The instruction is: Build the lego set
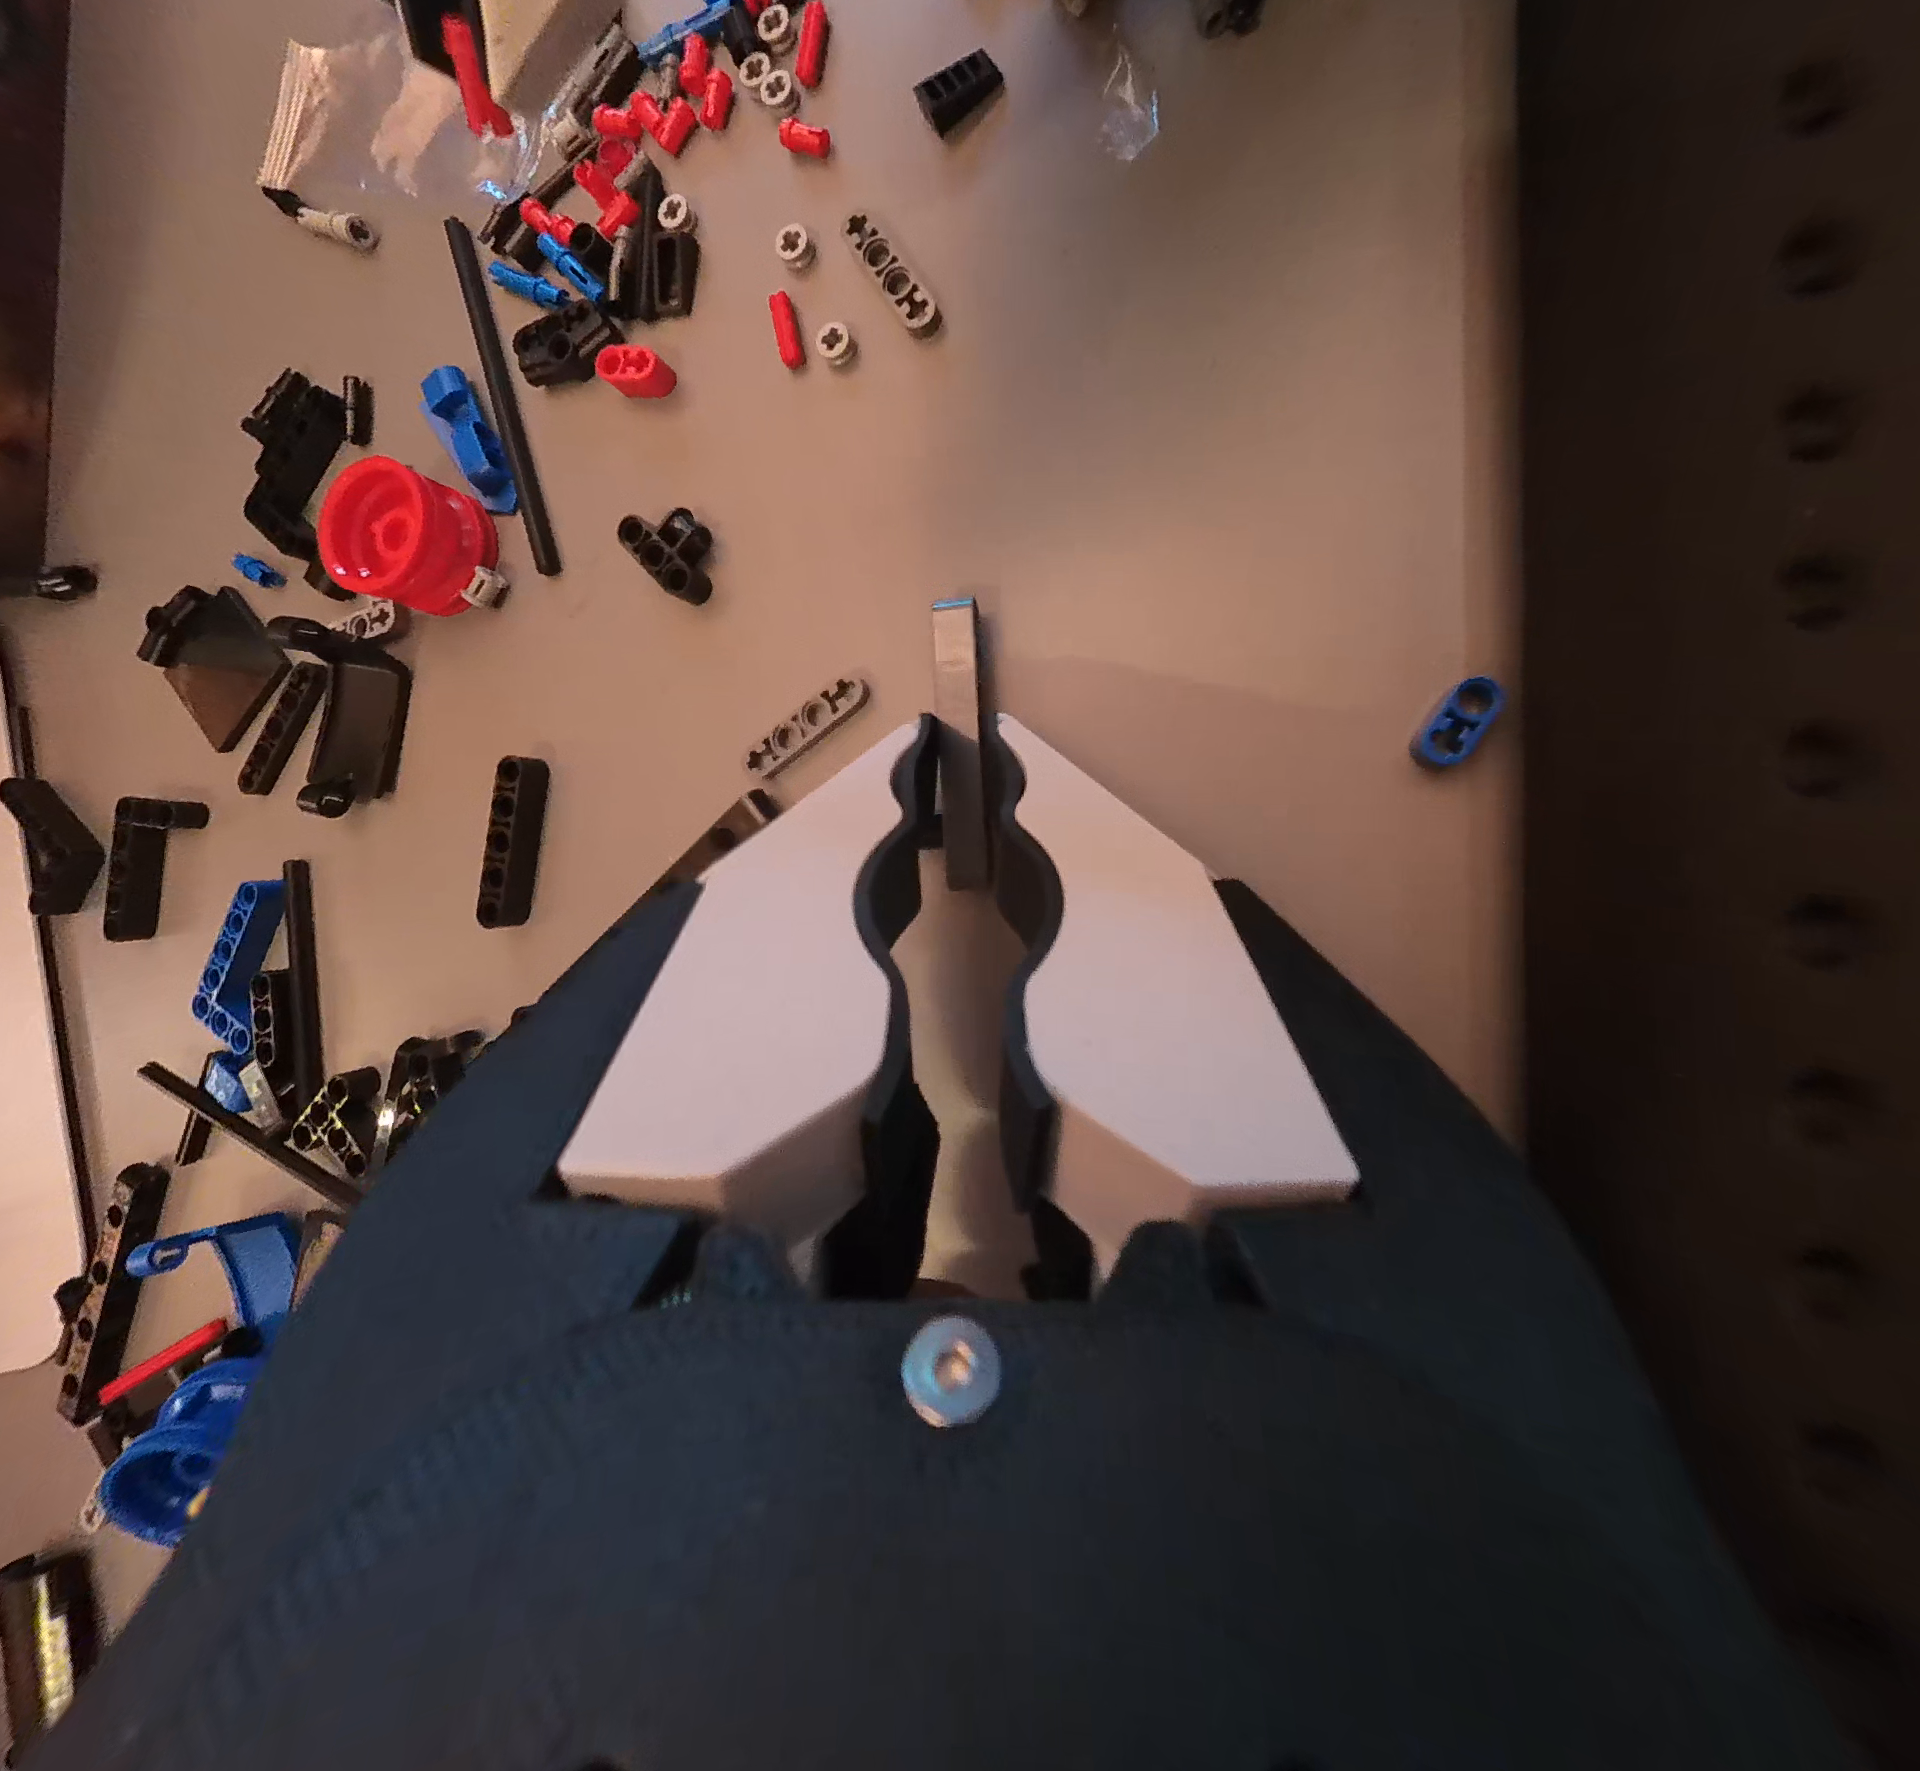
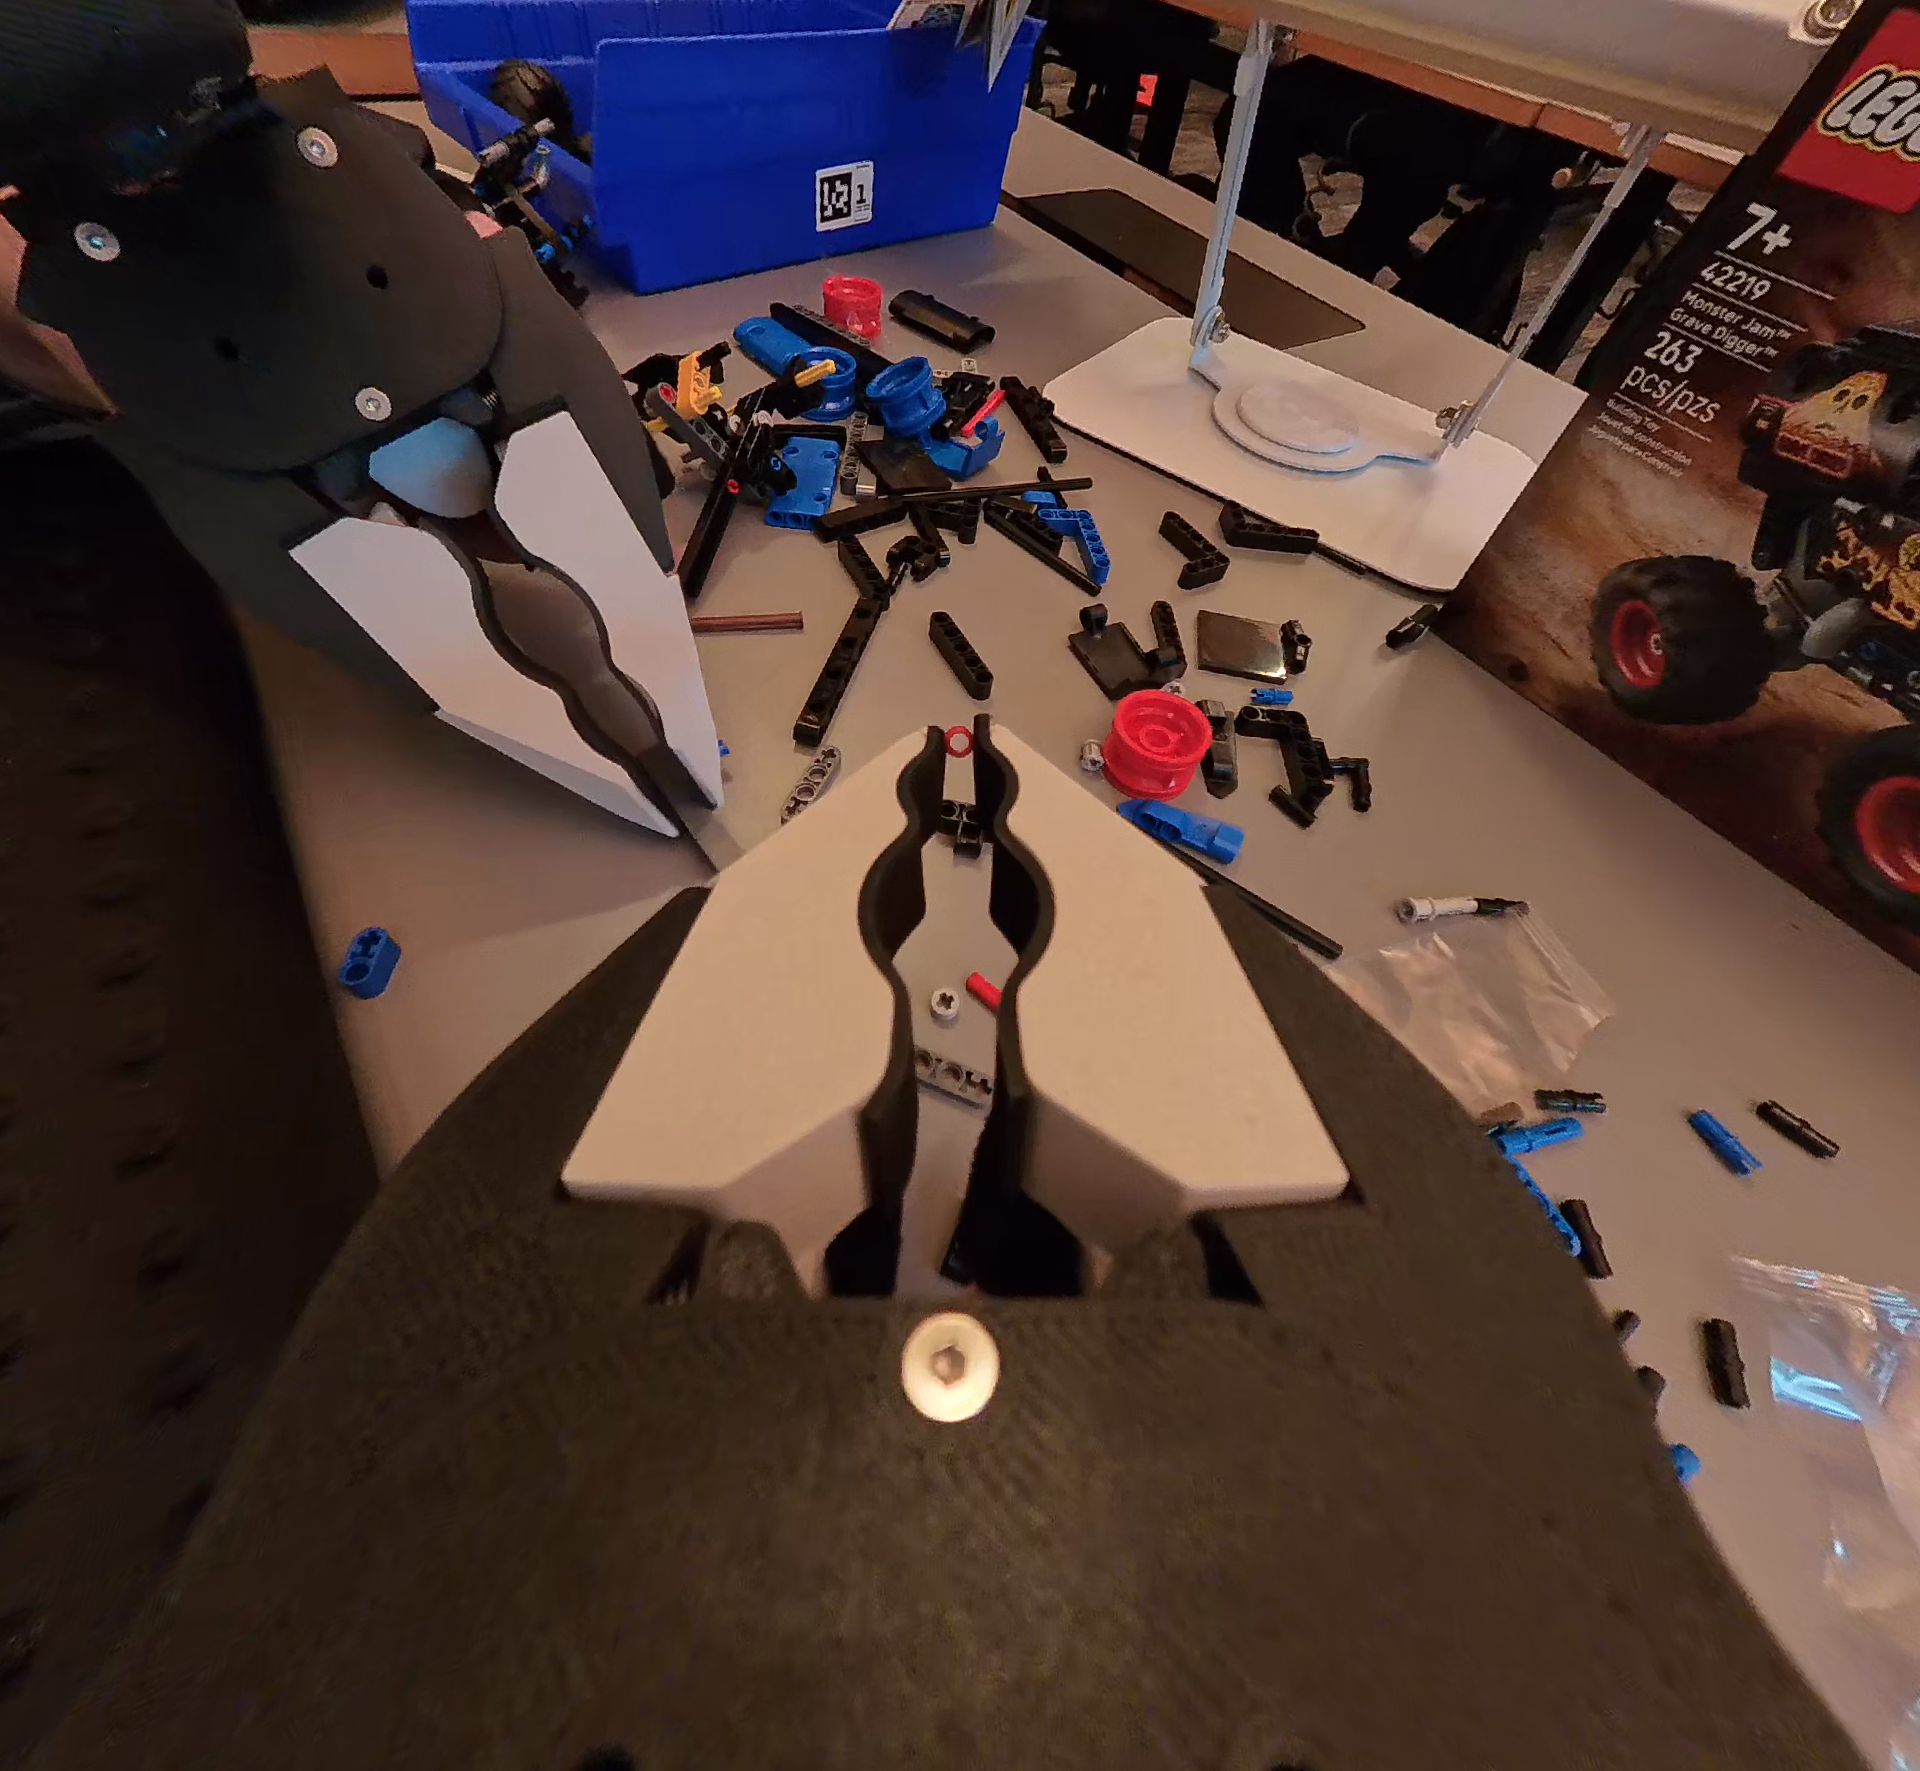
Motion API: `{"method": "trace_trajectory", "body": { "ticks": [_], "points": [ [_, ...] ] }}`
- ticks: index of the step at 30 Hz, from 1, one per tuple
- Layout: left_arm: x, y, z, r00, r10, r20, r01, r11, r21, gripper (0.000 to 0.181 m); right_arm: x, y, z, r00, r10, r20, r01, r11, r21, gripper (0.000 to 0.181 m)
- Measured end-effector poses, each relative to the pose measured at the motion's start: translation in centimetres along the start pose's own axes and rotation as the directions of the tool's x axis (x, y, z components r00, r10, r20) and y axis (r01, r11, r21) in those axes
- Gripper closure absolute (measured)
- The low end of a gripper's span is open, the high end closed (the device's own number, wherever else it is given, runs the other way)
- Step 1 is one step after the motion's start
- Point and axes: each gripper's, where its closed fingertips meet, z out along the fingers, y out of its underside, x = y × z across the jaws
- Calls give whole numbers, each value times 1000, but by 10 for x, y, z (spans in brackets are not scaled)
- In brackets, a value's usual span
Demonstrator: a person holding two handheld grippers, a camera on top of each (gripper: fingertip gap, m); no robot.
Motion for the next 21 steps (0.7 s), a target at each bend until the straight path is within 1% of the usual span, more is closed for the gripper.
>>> {"method": "trace_trajectory", "body": {
  "ticks": [5,6,8,11,14,17,21],
  "points": [
    [6,2,1,999,-28,-37,28,1000,-7,175,0,0,0,1000,0,-1,0,1000,-1,179],
    [6,2,0,999,-33,-41,33,999,-7,173,0,1,0,1000,-1,-2,1,1000,-2,179],
    [6,2,-1,998,-33,-46,33,999,-4,162,0,1,0,1000,0,-2,0,1000,-3,179],
    [9,5,-5,996,-51,-77,50,999,-16,153,0,1,0,1000,-1,-3,1,1000,-4,179],
    [10,10,-9,993,-67,-95,65,997,-30,148,1,1,0,1000,-1,-3,1,1000,-5,179],
    [8,19,-15,991,-71,-110,65,996,-57,147,1,1,0,1000,-1,-4,1,1000,-4,179],
    [7,29,-21,984,-113,-136,102,991,-89,149,1,0,0,1000,-2,-5,2,1000,-2,179]
  ]
}}
